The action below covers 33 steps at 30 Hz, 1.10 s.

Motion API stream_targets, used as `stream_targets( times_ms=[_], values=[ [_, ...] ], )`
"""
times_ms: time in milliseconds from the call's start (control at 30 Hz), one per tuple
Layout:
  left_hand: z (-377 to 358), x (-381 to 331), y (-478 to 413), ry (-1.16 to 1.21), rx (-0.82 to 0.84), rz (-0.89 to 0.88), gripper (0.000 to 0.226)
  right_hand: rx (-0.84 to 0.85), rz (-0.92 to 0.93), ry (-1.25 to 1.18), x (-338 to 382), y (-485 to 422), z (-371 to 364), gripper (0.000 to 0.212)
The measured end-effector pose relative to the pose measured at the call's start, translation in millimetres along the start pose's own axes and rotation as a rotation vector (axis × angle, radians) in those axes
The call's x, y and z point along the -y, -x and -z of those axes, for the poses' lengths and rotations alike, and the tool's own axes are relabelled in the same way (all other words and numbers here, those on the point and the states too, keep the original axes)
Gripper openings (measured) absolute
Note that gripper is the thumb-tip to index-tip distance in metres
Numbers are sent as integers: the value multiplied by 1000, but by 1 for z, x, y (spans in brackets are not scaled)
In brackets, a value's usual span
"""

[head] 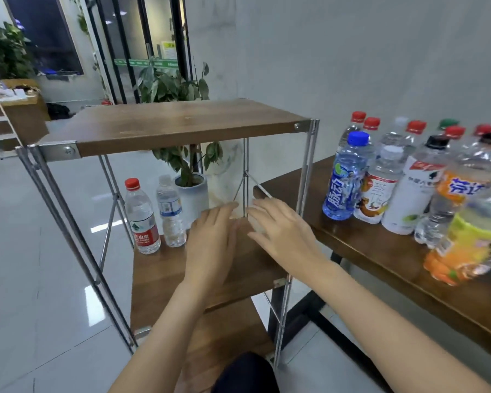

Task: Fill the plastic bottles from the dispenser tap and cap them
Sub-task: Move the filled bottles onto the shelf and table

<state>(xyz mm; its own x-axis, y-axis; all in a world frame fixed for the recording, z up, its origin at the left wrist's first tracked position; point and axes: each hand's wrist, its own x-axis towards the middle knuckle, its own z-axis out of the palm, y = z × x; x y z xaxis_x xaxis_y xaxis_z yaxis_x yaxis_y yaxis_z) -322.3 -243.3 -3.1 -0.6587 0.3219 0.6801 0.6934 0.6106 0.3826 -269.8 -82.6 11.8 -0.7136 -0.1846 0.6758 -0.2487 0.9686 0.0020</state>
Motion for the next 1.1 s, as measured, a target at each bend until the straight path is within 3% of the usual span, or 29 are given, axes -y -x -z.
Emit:
stream_targets(
  times_ms=[400,667,967,1100],
  values=[
    [-25,-134,-54,299,-114,-404,35,-122,-324,249,-96,43,112,43],
    [-72,-182,-129,189,166,-360,47,23,-501,396,-151,3,131,53],
    [-135,-181,-186,-104,367,-279,82,251,-520,678,-202,-22,108,72],
    [-146,-177,-195,-114,388,-241,89,368,-553,767,-212,-22,105,86]
  ],
)
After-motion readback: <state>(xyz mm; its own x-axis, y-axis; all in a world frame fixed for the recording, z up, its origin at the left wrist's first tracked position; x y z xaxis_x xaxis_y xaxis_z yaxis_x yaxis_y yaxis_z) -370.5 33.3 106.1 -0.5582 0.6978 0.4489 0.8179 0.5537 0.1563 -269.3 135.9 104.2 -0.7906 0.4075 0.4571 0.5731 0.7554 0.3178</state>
